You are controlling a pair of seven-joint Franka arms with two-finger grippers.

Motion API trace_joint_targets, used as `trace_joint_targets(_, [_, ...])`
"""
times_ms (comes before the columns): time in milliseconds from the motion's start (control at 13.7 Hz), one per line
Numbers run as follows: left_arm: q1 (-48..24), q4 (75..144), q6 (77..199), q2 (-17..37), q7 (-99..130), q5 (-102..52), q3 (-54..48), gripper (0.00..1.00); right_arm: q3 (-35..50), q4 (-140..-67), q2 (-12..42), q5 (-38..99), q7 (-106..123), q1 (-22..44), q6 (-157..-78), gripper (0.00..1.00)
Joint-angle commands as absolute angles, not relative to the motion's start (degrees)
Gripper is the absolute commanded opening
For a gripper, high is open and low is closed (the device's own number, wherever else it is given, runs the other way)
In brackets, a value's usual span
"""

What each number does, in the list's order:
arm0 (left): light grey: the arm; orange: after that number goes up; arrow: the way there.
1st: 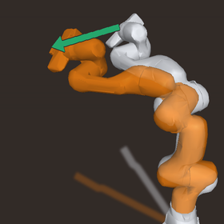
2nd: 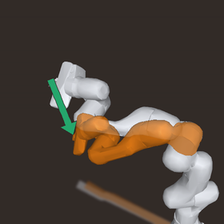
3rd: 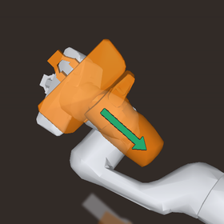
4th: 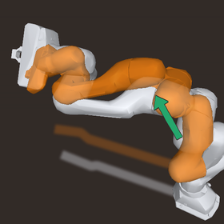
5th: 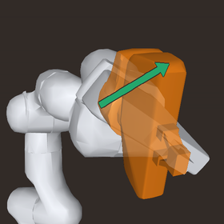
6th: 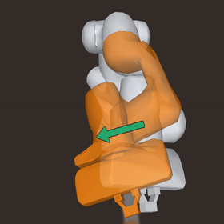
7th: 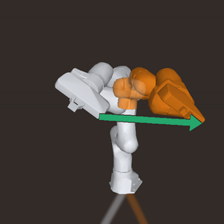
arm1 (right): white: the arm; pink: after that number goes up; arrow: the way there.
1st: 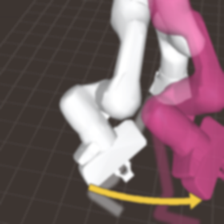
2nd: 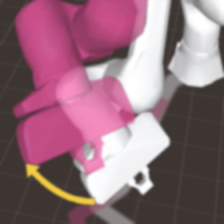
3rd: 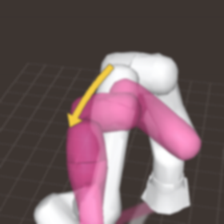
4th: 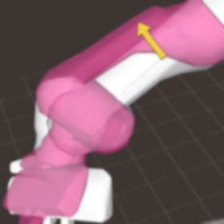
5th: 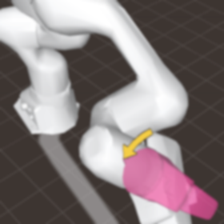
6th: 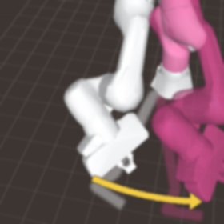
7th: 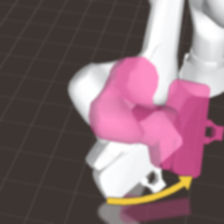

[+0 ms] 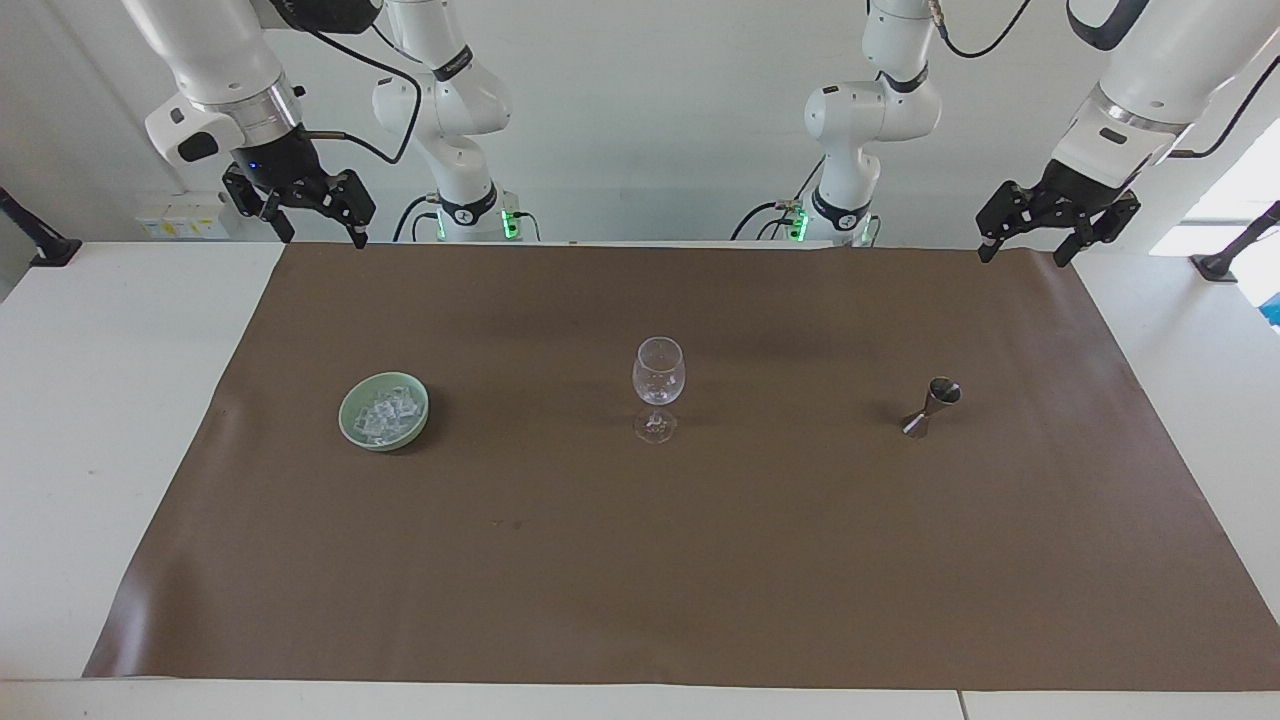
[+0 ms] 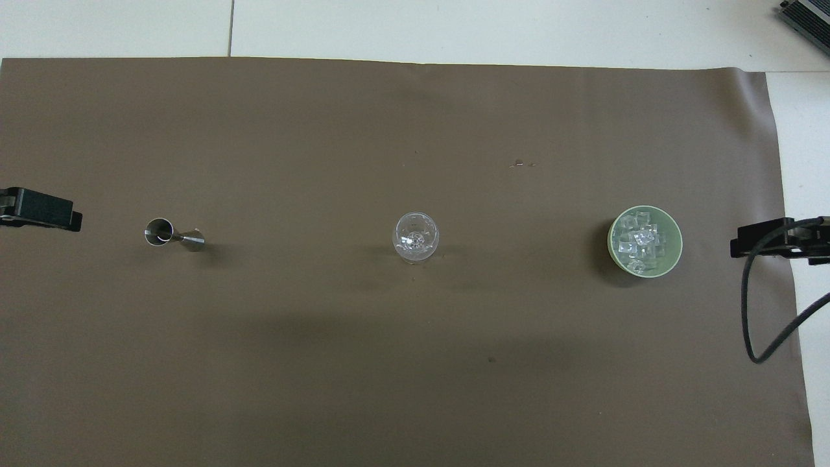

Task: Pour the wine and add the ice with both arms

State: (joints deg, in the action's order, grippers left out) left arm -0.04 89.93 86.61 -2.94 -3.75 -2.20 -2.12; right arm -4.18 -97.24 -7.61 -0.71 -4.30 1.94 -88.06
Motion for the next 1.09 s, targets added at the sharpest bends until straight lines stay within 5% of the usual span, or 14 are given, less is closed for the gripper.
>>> trace_joint_targets(0, [-1.3, 91.0, 86.7, -3.8, -4.0, -2.1, -1.4, 1.0, -4.0, -98.3, -8.6, 0.5, -3.7, 1.5, -88.2, 1.0])
trace_joint_targets(1019, [-1.9, 90.5, 88.9, -3.4, -4.1, -2.8, -1.4, 1.0, -4.0, -98.3, -8.6, 0.5, -3.7, 1.5, -88.2, 1.0])
